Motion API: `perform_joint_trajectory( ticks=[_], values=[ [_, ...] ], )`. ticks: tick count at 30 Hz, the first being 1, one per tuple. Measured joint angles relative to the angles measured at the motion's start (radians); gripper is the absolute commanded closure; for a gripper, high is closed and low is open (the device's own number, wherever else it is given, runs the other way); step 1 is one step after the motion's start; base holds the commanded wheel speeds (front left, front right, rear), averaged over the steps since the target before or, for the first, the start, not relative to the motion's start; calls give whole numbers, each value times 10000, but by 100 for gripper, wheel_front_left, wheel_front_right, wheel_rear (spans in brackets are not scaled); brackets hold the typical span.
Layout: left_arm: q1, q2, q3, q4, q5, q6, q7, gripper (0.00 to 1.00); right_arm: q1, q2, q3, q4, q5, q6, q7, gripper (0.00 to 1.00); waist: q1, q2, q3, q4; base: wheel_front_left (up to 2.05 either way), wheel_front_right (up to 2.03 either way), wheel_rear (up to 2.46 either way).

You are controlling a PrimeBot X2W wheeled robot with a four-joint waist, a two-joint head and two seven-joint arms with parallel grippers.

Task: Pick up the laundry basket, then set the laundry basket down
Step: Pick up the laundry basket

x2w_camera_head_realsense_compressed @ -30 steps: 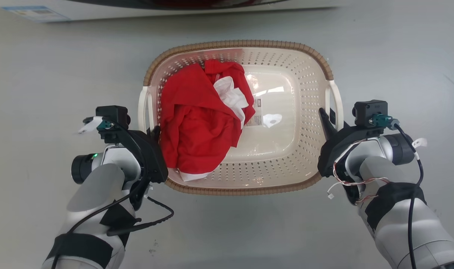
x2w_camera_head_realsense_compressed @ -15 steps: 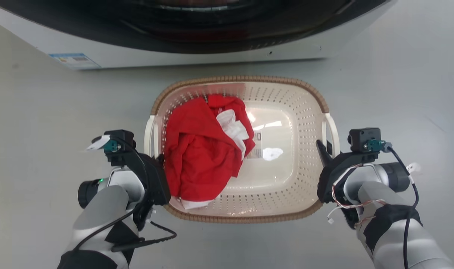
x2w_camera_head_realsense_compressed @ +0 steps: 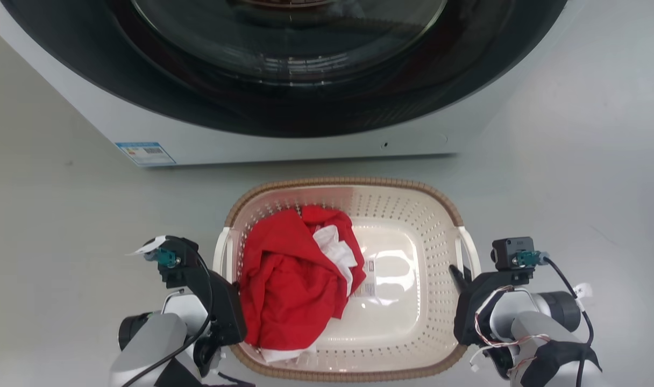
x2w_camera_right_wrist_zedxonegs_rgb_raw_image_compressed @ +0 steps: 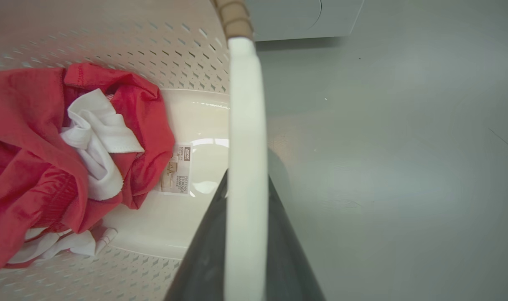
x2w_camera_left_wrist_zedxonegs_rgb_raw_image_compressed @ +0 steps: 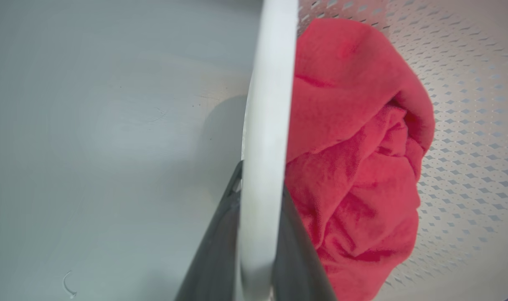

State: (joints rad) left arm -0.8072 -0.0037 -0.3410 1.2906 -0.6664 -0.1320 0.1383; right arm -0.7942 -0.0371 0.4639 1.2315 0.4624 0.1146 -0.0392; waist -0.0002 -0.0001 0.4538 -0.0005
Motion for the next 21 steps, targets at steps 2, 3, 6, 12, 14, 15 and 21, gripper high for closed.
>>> perform_joint_trajectory(
  ticks=[2, 3, 6, 12, 14, 15, 21],
  values=[
    [143, 0, 0, 12, -19, 4, 109, 100, 171, 2, 102, -46, 98, 2, 138, 100, 0, 0, -252, 9, 0, 0, 0],
    [214, -2, 0, 25, -35, 10, 155, 100, 261, 2, 148, -75, 184, 2, 213, 100, 0, 0, -381, 12, 0, 0, 0],
    [403, 0, -2, 38, -58, 13, 339, 100, 496, 4, 261, -136, 431, 12, 401, 100, 0, -1, -753, 16, 0, 0, 0],
    [810, -4, -36, 52, -94, 98, 731, 100, 998, 10, 449, -196, 821, 15, 840, 100, -1, 0, -1462, 10, 0, 0, 0],
    [967, -6, -40, 61, -121, 104, 869, 100, 1183, 10, 531, -209, 1005, 35, 995, 100, -1, -1, -1684, 8, 0, 0, 0],
    [1045, -8, -46, 73, -142, 117, 938, 100, 1277, 12, 560, -219, 1043, 56, 1060, 100, -1, -1, -1789, 6, 0, 0, 0],
    [1534, -8, -94, 94, -221, 174, 1350, 100, 1746, 19, 738, -230, 1338, 84, 1471, 100, 0, 0, -2390, -13, 0, 0, 0]
  ],
)
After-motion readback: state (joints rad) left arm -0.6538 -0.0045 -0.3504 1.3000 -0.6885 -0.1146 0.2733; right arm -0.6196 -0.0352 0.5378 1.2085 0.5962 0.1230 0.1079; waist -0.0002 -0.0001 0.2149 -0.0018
